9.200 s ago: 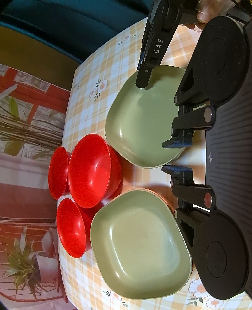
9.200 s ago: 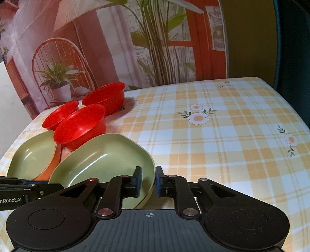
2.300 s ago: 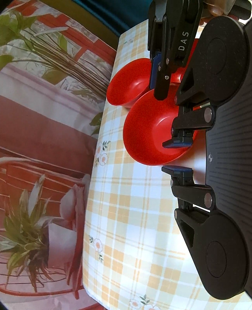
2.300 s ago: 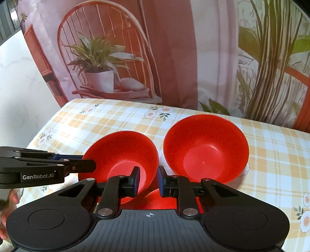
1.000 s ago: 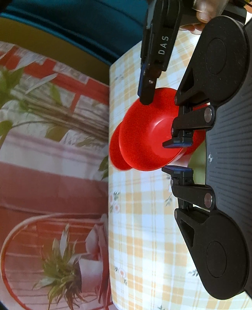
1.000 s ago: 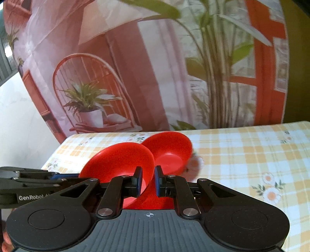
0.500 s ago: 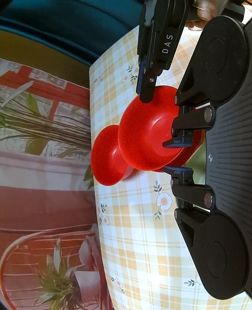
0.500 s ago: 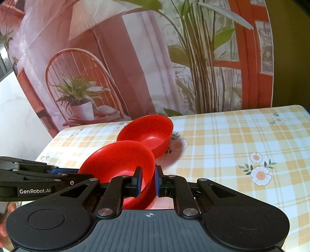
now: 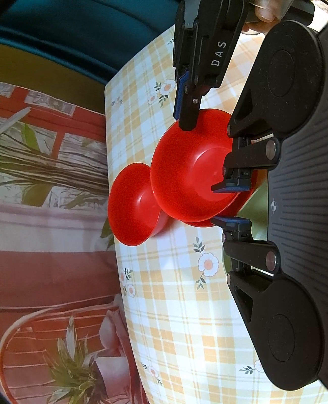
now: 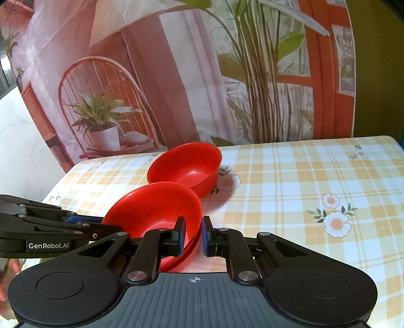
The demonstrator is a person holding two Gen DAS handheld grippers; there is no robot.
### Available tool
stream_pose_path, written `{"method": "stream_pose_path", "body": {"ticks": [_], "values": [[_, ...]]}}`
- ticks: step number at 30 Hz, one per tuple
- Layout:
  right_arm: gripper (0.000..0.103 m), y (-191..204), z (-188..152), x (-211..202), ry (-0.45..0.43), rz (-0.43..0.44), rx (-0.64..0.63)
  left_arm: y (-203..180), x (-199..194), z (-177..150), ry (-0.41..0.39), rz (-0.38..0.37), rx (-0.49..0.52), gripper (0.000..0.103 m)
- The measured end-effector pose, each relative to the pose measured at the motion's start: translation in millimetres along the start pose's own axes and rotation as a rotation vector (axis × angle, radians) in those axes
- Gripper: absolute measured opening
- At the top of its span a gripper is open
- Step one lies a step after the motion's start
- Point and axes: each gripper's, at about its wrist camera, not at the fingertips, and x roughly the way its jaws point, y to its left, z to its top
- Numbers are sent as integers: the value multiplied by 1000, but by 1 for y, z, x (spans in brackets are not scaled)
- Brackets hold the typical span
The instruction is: Organize plates and bowls
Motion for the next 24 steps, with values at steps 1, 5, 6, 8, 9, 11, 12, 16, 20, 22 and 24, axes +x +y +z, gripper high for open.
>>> {"method": "stream_pose_path", "body": {"ticks": [1,5,6,8,9,11,12,16,20,22,24], "values": [[13,0,0,0,0,-2,-5,0,0,0,2,1,2,20],[14,0,0,-1,-3,-7,-9,0,2,1,7,4,5,20],[14,0,0,-1,-3,-8,-5,0,2,2,7,8,6,20],[14,0,0,-2,-8,-9,-1,0,1,3,10,9,6,20],[14,-1,0,-3,-12,-8,0,0,1,3,11,10,5,20],[14,-1,2,-6,-22,-8,2,0,-1,3,9,21,7,21],[14,-1,4,-9,-31,-6,6,0,-2,3,7,26,10,21],[14,-4,14,-20,-63,3,24,0,-11,5,-14,29,7,21],[14,-5,31,-33,-95,15,31,-3,-26,12,-50,38,29,21],[14,-6,41,-41,-115,19,42,-3,-37,19,-78,40,31,21],[14,-6,53,-48,-130,26,49,-3,-49,27,-112,35,28,21]]}}
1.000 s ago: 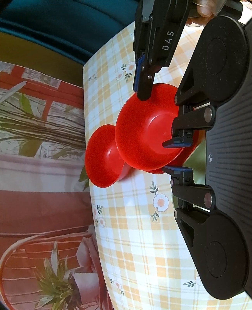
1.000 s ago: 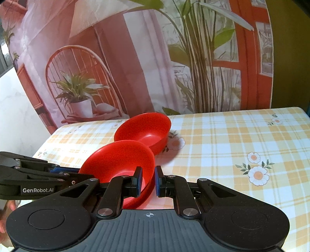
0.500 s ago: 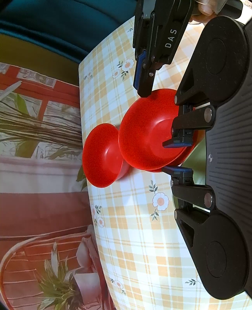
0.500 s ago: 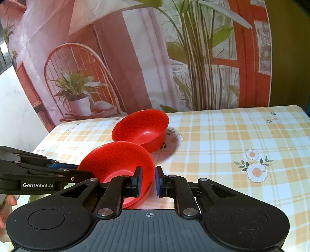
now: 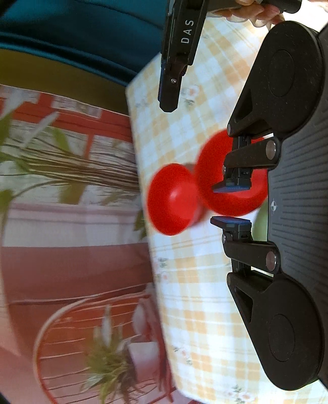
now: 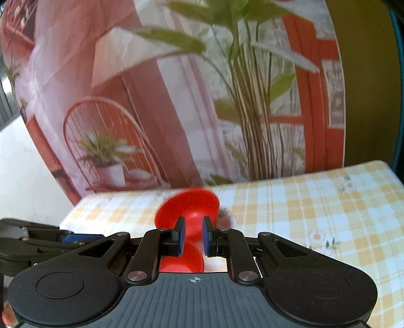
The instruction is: Organize plates and bowls
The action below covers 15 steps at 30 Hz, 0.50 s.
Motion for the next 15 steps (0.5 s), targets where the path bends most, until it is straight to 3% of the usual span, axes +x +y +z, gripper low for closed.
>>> {"method": "stream_pose_path", "body": {"ticks": [8,15], "values": [[18,25,53,-10,-37,-13,-124,1,-36,41,-133,28,26,21],[20,43,93,3,-49,-42,-204,10,-44,80,-188,87,66,21]]}}
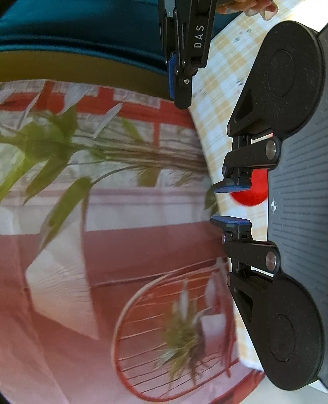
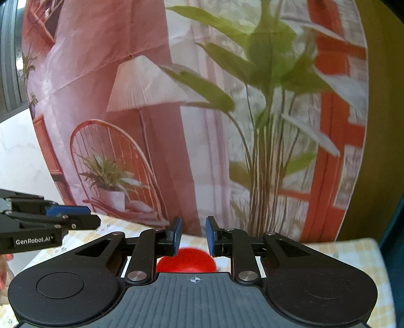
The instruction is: Organize plates and bowls
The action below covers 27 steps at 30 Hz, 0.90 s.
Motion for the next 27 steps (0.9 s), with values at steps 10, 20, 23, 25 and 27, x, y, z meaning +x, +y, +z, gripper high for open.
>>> {"method": "stream_pose_path", "body": {"ticks": [10,20,23,25,27], "values": [[23,-19,8,68,99,-52,16,27,59,8,70,-2,-77,21],[23,-38,-54,139,313,-55,128,29,137,-39,270,-47,-150,21],[23,-40,-66,148,349,-52,152,30,151,-52,313,-65,-163,21],[23,-41,-71,153,364,-44,170,32,157,-59,334,-72,-166,21],[23,-40,-74,156,375,-38,175,34,161,-64,348,-74,-173,21]]}}
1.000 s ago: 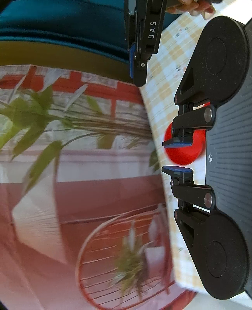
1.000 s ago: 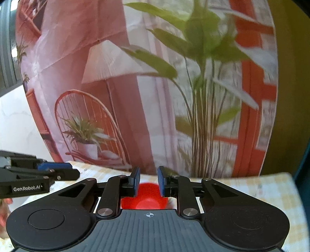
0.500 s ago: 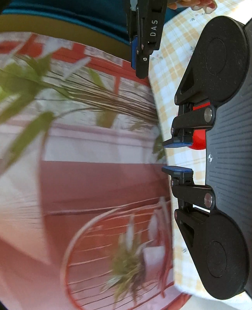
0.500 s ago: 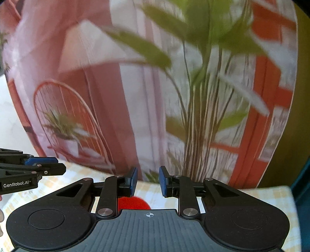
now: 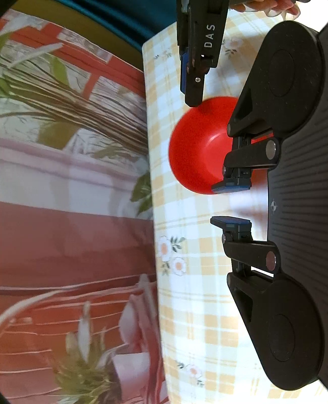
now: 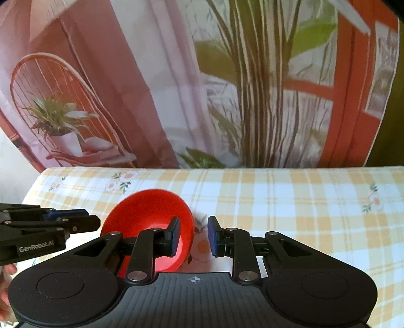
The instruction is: Organize plates and bowls
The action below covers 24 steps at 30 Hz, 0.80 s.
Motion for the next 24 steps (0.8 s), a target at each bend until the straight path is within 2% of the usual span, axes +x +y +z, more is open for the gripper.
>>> {"method": "stream_pose_path", "body": {"ticks": [8,15,24], "values": [[20,-2,-7,8,36,21,32,4,9,0,32,-61,-50,21],[9,0,-12,6,46,30,31,7,13,-7,64,-135,-127,20],[9,4,-10,-7,15,32,34,1,-5,-4,31,-142,-102,19]]}}
